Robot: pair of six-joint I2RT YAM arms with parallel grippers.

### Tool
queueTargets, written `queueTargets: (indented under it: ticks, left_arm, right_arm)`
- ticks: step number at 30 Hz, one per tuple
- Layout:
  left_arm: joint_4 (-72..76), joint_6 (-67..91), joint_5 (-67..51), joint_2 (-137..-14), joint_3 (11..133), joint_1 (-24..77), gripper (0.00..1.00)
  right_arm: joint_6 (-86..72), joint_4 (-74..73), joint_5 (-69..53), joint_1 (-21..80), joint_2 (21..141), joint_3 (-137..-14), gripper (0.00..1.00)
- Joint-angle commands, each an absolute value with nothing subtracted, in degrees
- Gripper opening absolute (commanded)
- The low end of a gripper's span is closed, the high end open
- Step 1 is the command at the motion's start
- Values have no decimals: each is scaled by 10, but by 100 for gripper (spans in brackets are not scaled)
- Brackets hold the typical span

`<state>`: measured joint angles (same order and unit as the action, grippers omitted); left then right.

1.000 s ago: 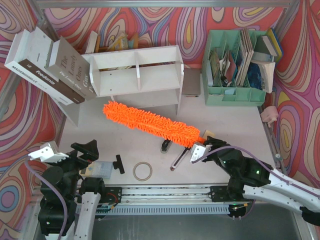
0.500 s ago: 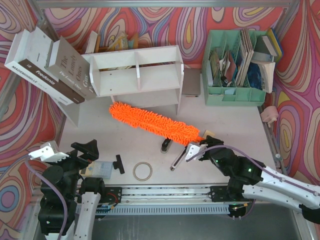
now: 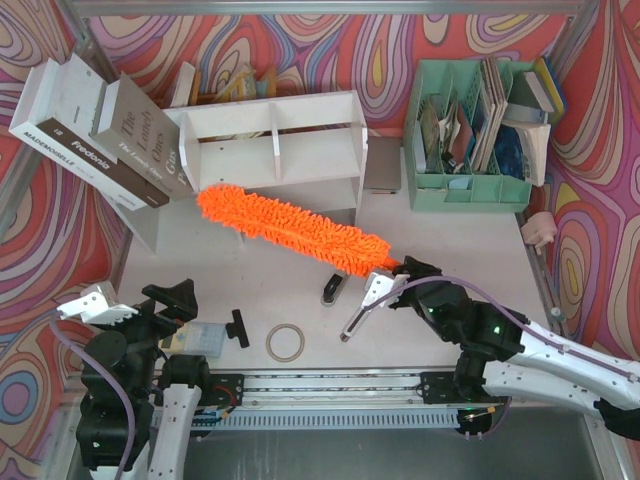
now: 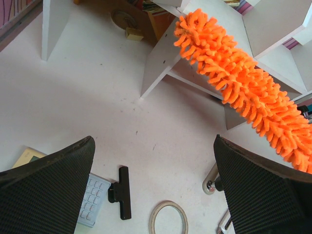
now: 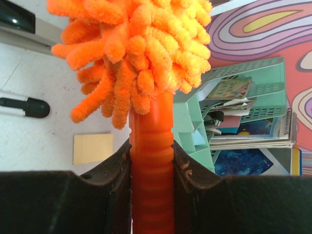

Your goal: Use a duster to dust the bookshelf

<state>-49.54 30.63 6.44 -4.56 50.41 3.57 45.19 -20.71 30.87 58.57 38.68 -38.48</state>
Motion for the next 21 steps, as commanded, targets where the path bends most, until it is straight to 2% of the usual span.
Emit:
queueTargets:
  ticks: [1,14,21]
  left_arm:
    - [-479,305,61,-48,499,31,98]
    - [-479,305,61,-49,499,31,98]
    - [-479,305,61,-50,499,31,98]
  right_arm:
    - [433,-152,347,587,373,-412,0]
    - [381,-268,322,587,396,-392,0]
    - [392,-268,325,586,380,-370,0]
